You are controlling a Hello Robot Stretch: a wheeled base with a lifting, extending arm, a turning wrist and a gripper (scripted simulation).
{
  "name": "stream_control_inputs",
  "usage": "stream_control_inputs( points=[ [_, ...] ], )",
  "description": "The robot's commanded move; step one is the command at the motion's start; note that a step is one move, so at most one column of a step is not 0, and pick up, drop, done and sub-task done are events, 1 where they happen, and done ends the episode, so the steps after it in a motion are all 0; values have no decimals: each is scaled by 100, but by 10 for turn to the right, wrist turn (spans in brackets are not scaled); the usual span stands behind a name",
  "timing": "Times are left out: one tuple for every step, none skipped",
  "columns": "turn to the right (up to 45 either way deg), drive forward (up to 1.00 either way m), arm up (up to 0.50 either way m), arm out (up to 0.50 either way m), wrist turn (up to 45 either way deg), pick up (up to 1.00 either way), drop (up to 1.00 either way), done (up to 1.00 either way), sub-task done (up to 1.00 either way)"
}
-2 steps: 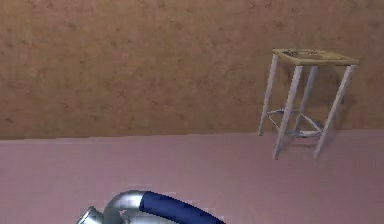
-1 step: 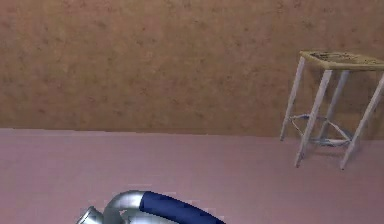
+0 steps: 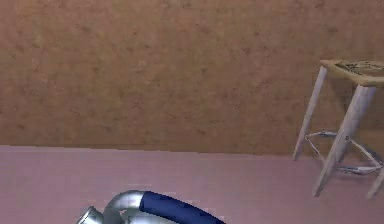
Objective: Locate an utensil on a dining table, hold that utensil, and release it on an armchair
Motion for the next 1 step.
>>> stream_control_inputs(
  points=[
    [-450, 0, 0, 0, 0, 0, 0, 0, 0]
  ],
)
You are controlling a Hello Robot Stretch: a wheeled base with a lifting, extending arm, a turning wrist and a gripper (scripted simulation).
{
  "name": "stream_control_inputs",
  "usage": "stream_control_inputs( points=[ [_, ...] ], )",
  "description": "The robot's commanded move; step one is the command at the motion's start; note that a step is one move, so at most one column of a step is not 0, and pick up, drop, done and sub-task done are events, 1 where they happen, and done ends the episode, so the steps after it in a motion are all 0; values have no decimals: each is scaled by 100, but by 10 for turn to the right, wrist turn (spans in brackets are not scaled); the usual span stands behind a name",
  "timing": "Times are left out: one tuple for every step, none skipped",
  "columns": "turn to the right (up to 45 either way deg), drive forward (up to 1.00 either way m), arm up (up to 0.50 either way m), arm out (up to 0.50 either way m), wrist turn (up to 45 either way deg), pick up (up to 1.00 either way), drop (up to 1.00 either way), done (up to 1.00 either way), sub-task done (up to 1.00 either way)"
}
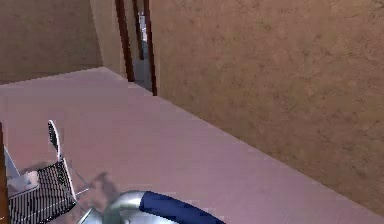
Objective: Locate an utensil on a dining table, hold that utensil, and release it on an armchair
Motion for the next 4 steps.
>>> stream_control_inputs(
  points=[
    [0, 100, 0, 0, 0, 0, 0, 0, 0],
    [-270, 0, 0, 0, 0, 0, 0, 0, 0],
    [0, 10, 0, 0, 0, 0, 0, 0, 0],
    [-30, 0, 0, 0, 0, 0, 0, 0, 0]
  ],
)
